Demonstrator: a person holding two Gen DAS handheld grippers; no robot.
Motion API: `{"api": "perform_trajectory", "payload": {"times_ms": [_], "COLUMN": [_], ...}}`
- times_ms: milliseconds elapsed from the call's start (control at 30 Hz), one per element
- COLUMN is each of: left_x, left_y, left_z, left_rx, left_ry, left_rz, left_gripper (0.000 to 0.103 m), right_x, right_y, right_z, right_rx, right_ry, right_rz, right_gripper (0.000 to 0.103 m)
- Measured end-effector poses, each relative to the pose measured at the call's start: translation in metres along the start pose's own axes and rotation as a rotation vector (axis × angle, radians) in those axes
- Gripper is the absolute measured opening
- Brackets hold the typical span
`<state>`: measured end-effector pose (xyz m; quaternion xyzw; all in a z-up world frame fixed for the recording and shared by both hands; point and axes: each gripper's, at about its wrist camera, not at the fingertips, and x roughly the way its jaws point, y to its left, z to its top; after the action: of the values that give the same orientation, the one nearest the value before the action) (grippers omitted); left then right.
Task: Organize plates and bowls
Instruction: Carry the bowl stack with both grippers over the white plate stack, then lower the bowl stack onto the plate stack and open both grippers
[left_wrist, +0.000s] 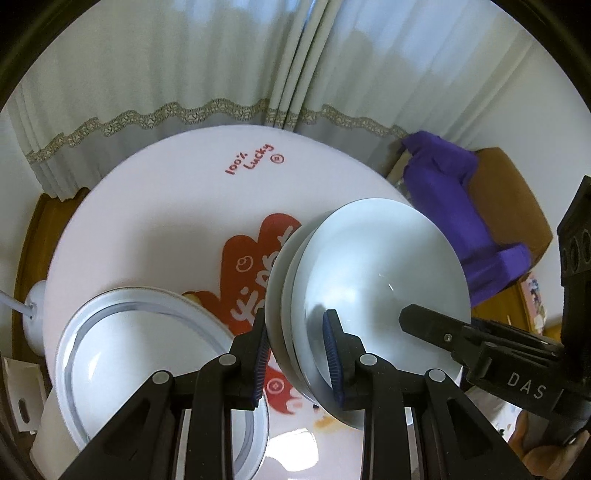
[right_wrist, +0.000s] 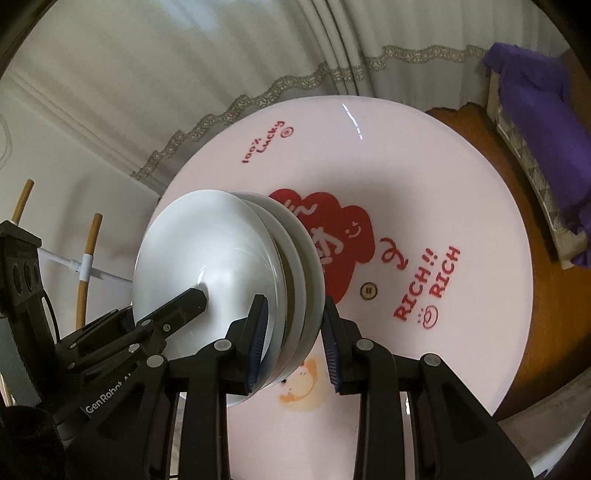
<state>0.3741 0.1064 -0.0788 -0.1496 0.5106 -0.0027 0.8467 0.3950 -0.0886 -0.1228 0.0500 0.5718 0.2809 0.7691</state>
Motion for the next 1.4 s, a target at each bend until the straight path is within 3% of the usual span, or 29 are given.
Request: {"api": "perform_trajectory", "payload": {"times_ms": [367,633,1000,1400], "left_x": [-0.077,-0.119,-0.137,-0.122], "left_y": [0.027,0.070,0.107,0.119], "left_z": [-0.049,-0.092,-0.123,-0.106], "left_rx": [-0.013,-0.048,-0.095,-0.115], "left_ry": [-0.066,-0.072,-0.037,0.006], "left_rz": [0.007,0.024,0.046,0.056], "left_gripper": [0.024,0.024,0.024,0.024], "right_x": [-0.029,-0.020,0.017,0.044], "right_y": [0.051,0.092,0.124,0.129], "right_z": [-0.026,-0.053,-0.083,-0.083], "right_rx": [-0.063,-0.103,-0.113,-0.095], "right_ry": [-0.038,-0.019,0.043,0.091], "right_rz": [0.017,0.032,0.043,0.044], "right_gripper": [0.029,0.029,0.029,0.029]}}
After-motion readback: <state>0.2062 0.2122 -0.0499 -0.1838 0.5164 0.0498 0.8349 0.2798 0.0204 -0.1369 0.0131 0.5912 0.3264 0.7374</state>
